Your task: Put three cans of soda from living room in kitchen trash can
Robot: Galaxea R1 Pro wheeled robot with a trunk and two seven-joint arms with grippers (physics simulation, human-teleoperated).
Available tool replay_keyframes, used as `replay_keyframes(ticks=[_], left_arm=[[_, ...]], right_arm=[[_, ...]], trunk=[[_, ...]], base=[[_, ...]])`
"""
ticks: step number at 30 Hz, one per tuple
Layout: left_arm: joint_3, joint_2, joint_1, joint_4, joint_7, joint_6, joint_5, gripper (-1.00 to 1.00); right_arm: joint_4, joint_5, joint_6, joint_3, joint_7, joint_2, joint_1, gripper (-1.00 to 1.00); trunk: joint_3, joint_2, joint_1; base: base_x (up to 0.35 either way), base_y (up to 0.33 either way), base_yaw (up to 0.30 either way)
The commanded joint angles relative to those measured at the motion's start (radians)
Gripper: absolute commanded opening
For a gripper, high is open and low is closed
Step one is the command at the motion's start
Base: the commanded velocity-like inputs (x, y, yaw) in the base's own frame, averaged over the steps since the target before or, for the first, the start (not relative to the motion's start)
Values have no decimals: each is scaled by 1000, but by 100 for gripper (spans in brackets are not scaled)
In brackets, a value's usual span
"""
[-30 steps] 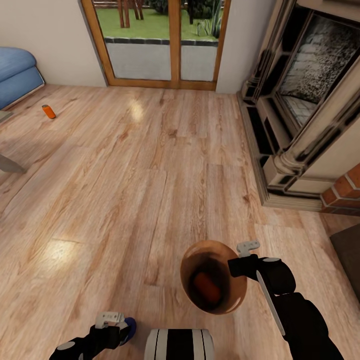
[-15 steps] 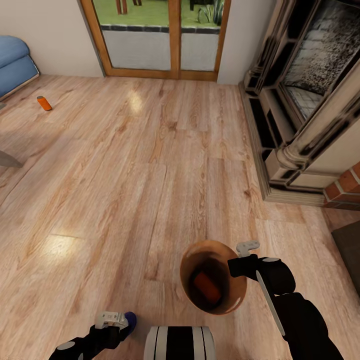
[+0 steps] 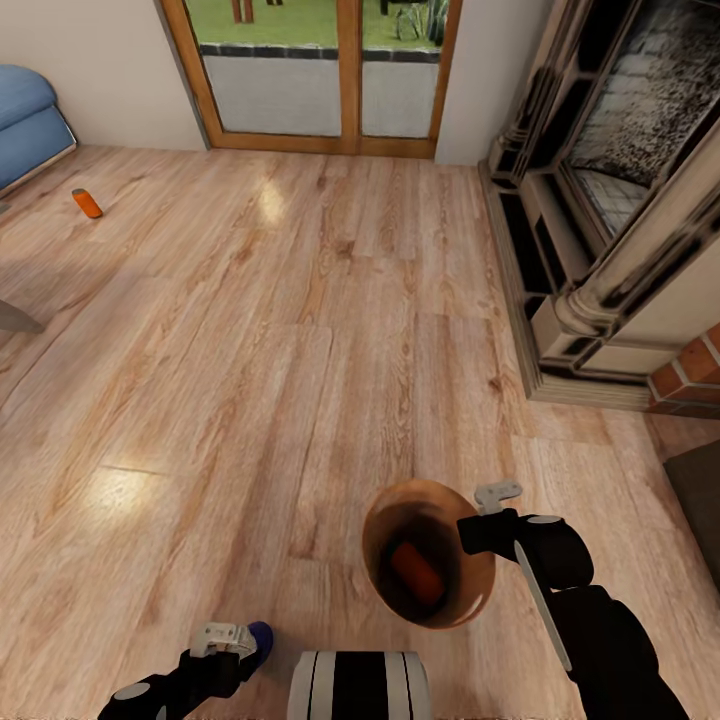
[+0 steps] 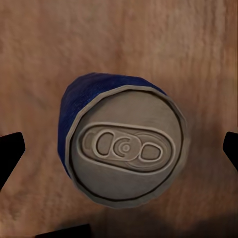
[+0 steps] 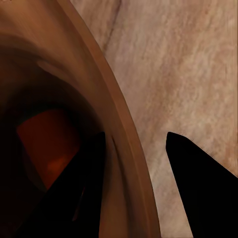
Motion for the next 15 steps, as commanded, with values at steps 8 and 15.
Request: replay_keyframes(ticks=[8,15], left_arm=[[0,0,0,-1,0,0,0,100],[-2,1,1,-7,-4,-2,0,-100]], right_arm=[[0,-20,2,9,-1,1,0,-100],[0,-20,2,10,-1,2,0,-100]], trunk=[[-16,-1,2],[-16,-1,2]], base=[[0,0,0],[0,0,0]])
